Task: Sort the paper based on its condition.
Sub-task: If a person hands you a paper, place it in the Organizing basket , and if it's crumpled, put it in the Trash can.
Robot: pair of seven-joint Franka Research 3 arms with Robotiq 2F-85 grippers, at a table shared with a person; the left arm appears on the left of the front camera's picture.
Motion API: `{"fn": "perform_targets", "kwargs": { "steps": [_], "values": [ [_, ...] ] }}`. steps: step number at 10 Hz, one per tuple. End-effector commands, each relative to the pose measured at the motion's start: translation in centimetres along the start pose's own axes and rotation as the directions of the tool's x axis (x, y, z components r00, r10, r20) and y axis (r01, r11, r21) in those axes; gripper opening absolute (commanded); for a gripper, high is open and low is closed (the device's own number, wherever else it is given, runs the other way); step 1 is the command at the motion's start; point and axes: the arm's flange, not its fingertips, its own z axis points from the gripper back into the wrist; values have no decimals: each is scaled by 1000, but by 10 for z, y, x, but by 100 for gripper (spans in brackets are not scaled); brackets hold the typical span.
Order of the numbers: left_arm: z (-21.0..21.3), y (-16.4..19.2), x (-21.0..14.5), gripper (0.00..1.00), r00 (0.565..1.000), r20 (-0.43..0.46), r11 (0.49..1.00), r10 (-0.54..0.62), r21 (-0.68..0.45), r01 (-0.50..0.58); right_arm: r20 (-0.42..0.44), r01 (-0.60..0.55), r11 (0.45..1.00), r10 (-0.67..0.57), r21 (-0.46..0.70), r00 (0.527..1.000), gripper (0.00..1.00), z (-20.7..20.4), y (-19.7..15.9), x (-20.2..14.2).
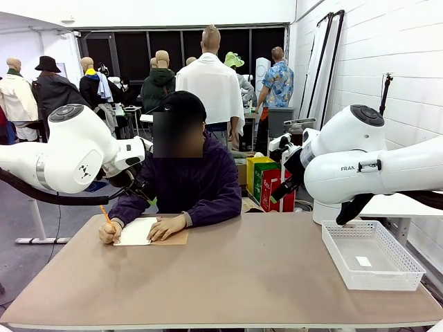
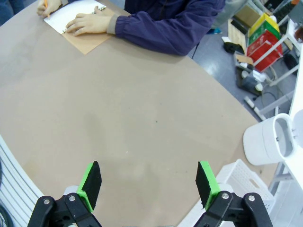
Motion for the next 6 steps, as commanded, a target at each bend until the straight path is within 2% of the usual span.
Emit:
{"fn": "perform_targets", "kwargs": {
  "steps": [1, 6],
  "values": [
    [0, 0, 1, 100, 1000, 10, 1000, -7, 7, 7, 0, 0, 1000, 0, 1, 1000, 100, 0, -1, 0],
    [0, 0, 1, 100, 1000, 10, 1000, -7, 7, 7, 0, 0, 1000, 0, 1, 1000, 100, 0, -1, 0]
  ]
}}
